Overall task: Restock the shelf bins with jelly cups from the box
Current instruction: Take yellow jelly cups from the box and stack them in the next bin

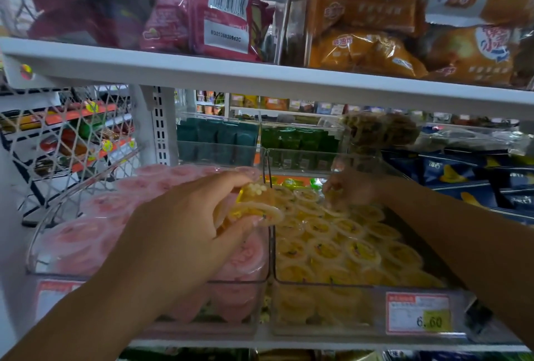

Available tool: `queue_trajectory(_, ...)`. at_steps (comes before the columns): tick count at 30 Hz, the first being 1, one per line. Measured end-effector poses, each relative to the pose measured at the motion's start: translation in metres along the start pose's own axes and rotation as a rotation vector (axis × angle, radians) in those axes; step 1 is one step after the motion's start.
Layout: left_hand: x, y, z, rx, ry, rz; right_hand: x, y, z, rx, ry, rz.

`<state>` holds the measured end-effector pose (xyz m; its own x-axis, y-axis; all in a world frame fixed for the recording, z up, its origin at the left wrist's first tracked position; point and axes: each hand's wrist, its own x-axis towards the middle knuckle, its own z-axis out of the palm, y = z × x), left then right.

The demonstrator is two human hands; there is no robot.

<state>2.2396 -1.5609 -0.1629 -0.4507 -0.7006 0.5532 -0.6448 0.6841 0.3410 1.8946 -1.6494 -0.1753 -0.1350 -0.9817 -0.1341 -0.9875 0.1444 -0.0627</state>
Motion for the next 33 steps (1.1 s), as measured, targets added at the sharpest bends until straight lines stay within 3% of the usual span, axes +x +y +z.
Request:
queue_trajectory(3,0.000,-0.004,0.001,0.002,-0.002,0.002,-0.009,-0.002,0.002,-0.163,-0.099,-0.018)
queue_trajectory(11,0.006,0.006,0.008,-0.024,0.030,0.014,-0.029,-0.007,-0.001,-0.031,-0.218,0.047)
queue_trajectory(15,0.011,0.013,0.013,-0.022,0.023,-0.004,-0.029,-0.006,0.001,0.155,-0.170,0.036)
queue_trajectory(18,0.015,0.014,0.016,0.007,0.004,-0.008,-0.049,-0.015,-0.012,0.388,0.022,-0.072)
queue_trajectory(19,0.018,0.015,0.017,0.025,0.000,-0.011,-0.060,-0.021,-0.021,0.554,0.008,-0.134)
queue_trajectory(21,0.023,0.019,0.017,0.054,-0.012,-0.018,-0.085,-0.034,-0.037,0.892,-0.175,-0.309)
queue_trajectory(23,0.028,0.023,0.018,0.083,-0.021,-0.017,-0.109,-0.049,-0.047,0.979,-0.289,-0.458)
queue_trajectory(26,0.035,0.028,0.023,0.108,-0.011,-0.017,-0.127,-0.070,-0.045,0.945,-0.154,-0.544)
queue_trajectory(29,0.037,0.031,0.029,0.103,-0.031,0.011,-0.124,-0.075,-0.043,0.988,0.017,-0.483)
queue_trajectory(31,0.036,0.029,0.029,0.071,-0.030,0.021,-0.108,-0.063,-0.048,0.799,0.162,-0.382)
queue_trajectory(33,0.033,0.025,0.027,0.022,-0.014,0.027,-0.082,-0.038,-0.053,0.409,0.296,-0.226)
